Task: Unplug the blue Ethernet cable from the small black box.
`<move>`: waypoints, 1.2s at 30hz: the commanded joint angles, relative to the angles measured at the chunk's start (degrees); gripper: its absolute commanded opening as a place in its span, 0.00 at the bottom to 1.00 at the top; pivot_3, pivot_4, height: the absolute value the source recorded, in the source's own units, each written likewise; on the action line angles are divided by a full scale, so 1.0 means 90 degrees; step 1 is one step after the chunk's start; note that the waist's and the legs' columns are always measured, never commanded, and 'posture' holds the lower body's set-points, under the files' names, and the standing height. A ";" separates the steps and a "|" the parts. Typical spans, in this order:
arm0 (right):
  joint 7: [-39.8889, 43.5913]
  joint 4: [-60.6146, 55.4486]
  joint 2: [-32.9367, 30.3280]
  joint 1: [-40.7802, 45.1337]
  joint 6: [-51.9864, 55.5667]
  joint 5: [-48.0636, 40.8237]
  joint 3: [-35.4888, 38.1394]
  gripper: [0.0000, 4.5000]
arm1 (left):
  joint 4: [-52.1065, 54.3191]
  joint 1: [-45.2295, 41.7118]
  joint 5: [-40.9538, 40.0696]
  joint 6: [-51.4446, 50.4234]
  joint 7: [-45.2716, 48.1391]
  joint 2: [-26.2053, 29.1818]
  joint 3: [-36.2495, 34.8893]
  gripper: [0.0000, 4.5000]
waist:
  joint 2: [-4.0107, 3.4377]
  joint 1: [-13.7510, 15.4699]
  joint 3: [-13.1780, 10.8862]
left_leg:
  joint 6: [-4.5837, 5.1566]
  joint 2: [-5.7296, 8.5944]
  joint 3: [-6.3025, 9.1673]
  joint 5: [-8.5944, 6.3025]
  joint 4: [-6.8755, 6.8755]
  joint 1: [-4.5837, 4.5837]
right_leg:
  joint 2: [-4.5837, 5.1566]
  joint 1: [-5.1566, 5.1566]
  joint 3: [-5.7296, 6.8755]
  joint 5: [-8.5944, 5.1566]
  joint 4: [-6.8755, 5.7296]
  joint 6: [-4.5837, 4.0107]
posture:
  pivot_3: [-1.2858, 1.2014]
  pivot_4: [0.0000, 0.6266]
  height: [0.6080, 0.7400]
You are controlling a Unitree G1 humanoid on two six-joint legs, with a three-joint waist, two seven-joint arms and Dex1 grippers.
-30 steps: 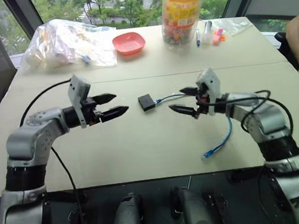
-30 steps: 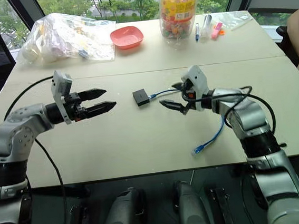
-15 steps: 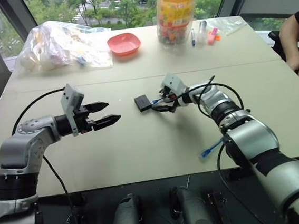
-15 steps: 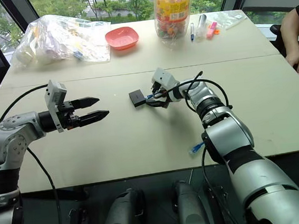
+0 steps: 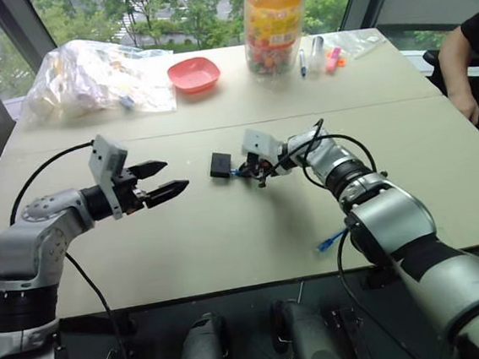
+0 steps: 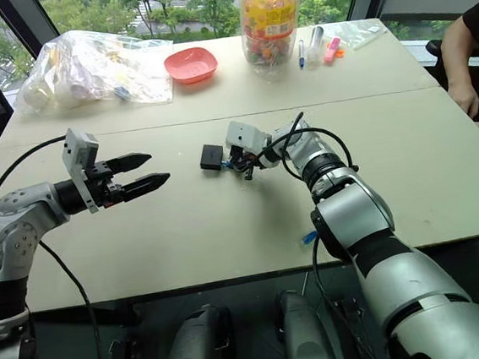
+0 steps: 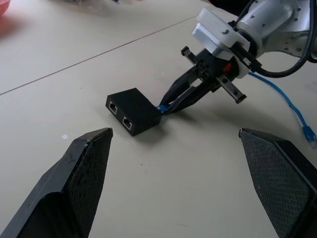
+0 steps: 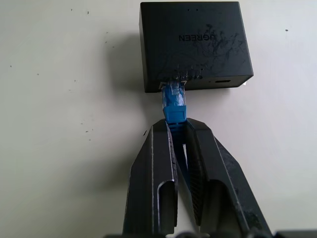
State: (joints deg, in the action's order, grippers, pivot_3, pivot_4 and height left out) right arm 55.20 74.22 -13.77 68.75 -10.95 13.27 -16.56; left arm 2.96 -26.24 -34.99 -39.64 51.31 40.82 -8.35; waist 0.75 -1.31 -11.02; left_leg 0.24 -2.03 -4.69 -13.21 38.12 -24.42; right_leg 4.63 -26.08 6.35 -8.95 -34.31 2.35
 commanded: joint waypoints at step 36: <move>-0.3596 -0.5548 -0.1570 -0.1663 -0.1563 0.1916 -0.0389 0.00 | -0.8325 -0.5563 0.1898 0.2462 0.2396 -0.2007 -0.0193 0.11 | 0.0009 0.0034 -0.0007 | 0.0002 0.0020 -0.0036 0.0003 -0.0008 -0.0033 | -0.0001 -0.0035 -0.0003 0.0006 0.0001 0.0039 | 0.52 0.24 1.00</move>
State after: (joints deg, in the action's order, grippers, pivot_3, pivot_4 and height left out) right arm 23.01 28.14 -27.93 53.13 -24.26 30.82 -20.82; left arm -72.49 -75.05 -18.29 -18.25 73.18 22.07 -8.85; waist 0.83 -1.01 -11.08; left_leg 0.26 -1.85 -5.02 -13.18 38.05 -24.72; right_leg 4.62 -26.40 6.33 -8.89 -34.30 2.71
